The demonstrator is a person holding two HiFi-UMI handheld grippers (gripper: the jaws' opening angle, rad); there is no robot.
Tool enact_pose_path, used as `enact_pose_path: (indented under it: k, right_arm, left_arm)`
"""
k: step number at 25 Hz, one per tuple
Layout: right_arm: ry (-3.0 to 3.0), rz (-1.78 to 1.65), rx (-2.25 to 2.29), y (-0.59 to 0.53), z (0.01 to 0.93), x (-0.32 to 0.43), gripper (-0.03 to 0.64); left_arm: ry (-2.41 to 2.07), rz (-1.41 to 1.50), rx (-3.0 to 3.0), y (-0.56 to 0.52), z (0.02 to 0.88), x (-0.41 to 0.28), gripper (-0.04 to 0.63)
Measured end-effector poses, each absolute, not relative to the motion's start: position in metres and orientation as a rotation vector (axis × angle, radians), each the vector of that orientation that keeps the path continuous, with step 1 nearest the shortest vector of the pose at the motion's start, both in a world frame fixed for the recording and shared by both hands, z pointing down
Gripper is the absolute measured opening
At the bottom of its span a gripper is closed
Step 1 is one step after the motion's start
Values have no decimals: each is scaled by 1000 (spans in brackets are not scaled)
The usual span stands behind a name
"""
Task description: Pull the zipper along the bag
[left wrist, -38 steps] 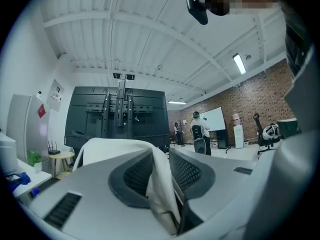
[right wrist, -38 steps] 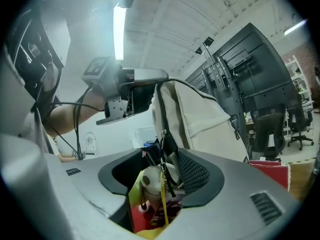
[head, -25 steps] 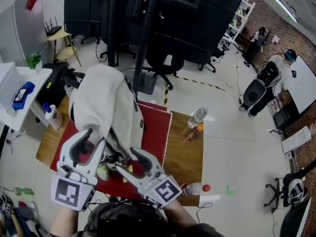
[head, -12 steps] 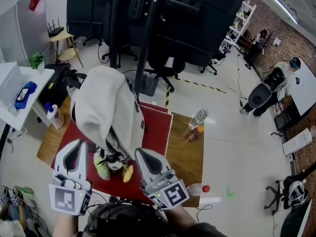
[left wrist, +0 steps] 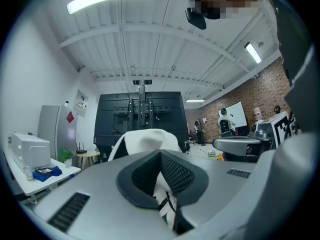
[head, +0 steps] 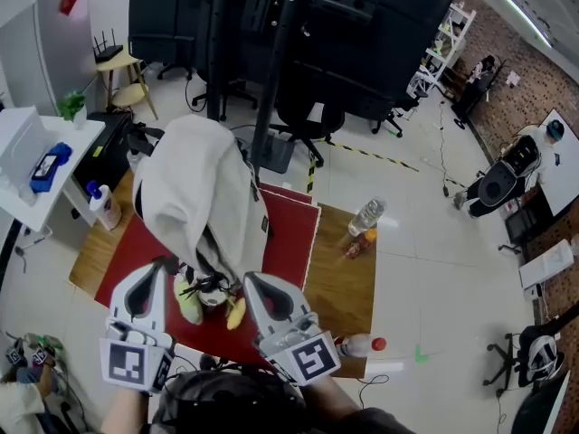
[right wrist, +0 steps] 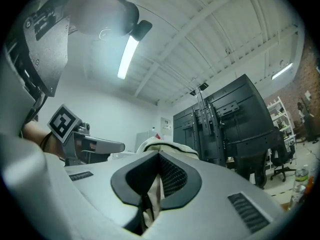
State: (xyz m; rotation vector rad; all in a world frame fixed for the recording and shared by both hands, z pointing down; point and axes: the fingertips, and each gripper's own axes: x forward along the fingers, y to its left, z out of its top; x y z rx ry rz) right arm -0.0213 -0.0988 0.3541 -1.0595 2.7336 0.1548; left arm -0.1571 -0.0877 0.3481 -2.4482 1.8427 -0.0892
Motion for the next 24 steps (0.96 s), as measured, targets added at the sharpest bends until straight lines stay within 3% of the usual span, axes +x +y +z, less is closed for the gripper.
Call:
enact_pose_path:
  k: [24]
  right_arm:
    - [2742, 127, -1126, -99, 368, -14, 21]
  left_arm:
    - [1877, -160, -2512, -87, 381, -153, 28]
